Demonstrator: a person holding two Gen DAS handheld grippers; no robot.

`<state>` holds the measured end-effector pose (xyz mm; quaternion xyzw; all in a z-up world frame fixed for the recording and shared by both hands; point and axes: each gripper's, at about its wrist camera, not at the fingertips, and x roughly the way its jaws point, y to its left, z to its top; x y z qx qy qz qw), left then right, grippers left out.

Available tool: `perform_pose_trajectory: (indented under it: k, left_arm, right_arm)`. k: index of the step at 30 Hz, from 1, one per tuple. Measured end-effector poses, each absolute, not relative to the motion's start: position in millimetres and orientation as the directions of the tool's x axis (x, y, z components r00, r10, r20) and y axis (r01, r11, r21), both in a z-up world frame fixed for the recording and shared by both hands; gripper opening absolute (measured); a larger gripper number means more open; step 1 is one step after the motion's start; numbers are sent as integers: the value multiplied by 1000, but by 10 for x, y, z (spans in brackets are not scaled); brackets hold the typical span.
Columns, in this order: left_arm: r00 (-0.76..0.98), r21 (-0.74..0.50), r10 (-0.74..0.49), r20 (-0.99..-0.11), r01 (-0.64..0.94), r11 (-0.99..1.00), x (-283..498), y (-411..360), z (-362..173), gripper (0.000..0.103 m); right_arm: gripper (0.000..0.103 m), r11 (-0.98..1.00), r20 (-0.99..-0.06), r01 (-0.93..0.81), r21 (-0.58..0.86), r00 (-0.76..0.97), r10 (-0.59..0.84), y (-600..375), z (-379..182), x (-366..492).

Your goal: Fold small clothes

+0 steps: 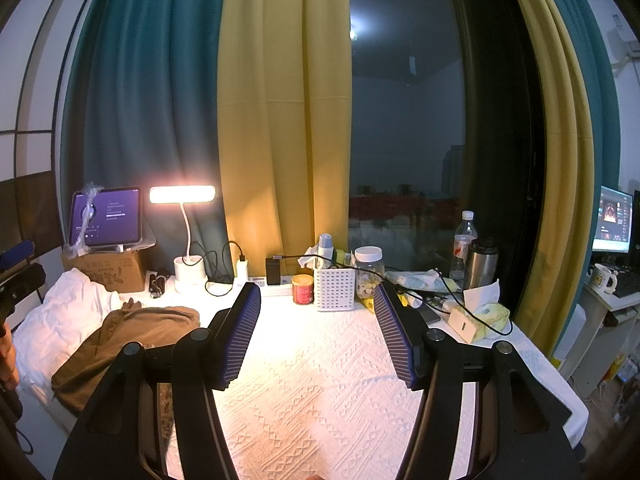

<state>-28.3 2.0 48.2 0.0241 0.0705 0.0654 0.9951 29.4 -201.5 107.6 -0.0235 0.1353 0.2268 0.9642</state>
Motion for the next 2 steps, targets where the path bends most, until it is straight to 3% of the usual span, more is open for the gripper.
perform_pose_trajectory:
  k: [2]
  left_arm:
    - [982, 60, 133, -138, -125, 990, -282, 13, 482, 102]
  right_arm:
    - [62, 896, -271, -444, 16, 861, 431, -2014, 1077, 294]
